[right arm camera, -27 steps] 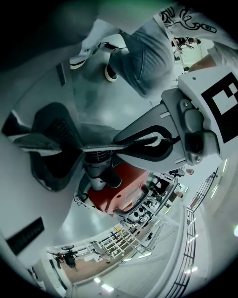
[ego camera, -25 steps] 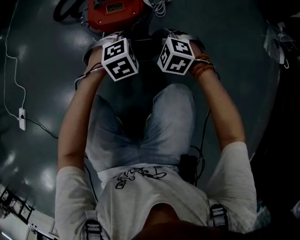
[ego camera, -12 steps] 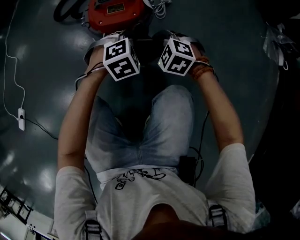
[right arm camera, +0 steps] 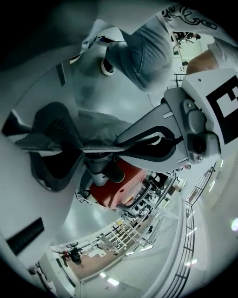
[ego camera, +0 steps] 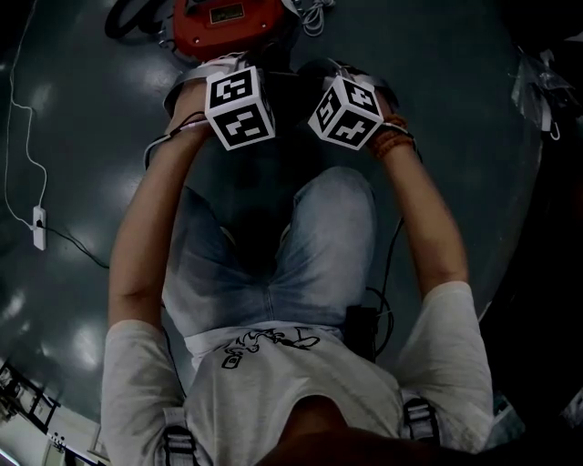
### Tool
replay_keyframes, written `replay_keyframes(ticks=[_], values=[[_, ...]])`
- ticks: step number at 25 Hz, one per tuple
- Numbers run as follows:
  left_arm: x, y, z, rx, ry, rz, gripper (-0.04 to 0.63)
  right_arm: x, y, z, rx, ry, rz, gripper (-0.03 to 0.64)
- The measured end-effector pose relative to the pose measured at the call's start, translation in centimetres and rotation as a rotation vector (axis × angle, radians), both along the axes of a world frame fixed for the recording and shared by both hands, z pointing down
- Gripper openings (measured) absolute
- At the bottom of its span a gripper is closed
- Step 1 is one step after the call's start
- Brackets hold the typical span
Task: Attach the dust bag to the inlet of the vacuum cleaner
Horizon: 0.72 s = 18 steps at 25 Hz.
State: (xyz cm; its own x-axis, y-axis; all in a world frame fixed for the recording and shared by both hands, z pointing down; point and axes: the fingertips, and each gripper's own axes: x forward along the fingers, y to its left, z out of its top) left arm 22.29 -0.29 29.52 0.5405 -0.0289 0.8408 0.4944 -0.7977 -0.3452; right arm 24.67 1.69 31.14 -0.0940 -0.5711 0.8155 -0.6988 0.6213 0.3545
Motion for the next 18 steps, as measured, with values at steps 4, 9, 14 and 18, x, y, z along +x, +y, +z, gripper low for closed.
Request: replay_keyframes(ticks=[4,9,14,18], values=[[-0.4,-0.9,-0.1,-0.024,0.039,-0.03,0.034,-0.1,-1.2,-0.3,0.002,0.068,-0.032,0.034],[-1.8,-1.5,0.1,-0.099,0.085,-0.121,0.032,-0.9,-2.2,-0.9,0.004,0.143,-0.099,0.035],[-0.1,-0.9,-0.3,0.01,0.048,-0.031,0.034,0.0,-0.9,-0.3,0.017,0.047,-0.021,0.034],[-0.3,-1.1,-0.3,0.002,0.071,-0.039,0.032,0.1,-1.4,-0.4,0.018,0.064,-0.025,0.034]])
